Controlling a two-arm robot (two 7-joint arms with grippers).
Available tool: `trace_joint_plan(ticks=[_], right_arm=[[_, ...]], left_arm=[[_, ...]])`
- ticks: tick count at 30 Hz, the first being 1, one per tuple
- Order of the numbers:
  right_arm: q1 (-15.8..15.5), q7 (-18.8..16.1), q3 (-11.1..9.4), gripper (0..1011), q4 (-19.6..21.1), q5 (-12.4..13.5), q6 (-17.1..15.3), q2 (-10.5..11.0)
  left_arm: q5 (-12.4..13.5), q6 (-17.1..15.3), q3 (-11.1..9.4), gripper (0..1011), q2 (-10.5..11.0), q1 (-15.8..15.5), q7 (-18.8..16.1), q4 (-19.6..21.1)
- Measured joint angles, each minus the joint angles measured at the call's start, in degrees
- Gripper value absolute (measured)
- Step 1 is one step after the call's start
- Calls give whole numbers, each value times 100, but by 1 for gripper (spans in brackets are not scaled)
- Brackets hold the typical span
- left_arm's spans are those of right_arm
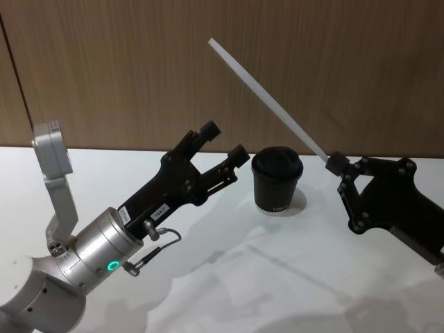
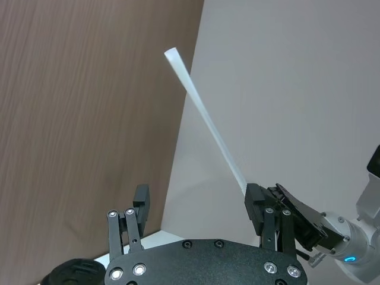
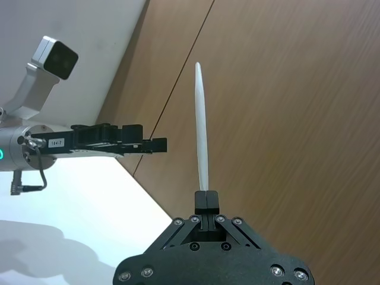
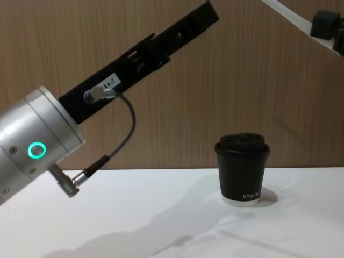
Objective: Pick up the straw with one hand, pass it to the other hand, and insert it into the cup.
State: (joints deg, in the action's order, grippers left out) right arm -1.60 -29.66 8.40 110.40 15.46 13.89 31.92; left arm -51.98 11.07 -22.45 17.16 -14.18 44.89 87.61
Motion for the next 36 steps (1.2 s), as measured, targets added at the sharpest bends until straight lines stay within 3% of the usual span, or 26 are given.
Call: trace_joint_plan(ticks=[20,36], right_arm=[[0,0,0,0,0,0,0,0],[0,0,0,0,0,0,0,0]], left_arm=[[-171,123,-43,1003,-74,-138,-34,-555],[-422,1,-258,1003,-202,-579,500,-999]])
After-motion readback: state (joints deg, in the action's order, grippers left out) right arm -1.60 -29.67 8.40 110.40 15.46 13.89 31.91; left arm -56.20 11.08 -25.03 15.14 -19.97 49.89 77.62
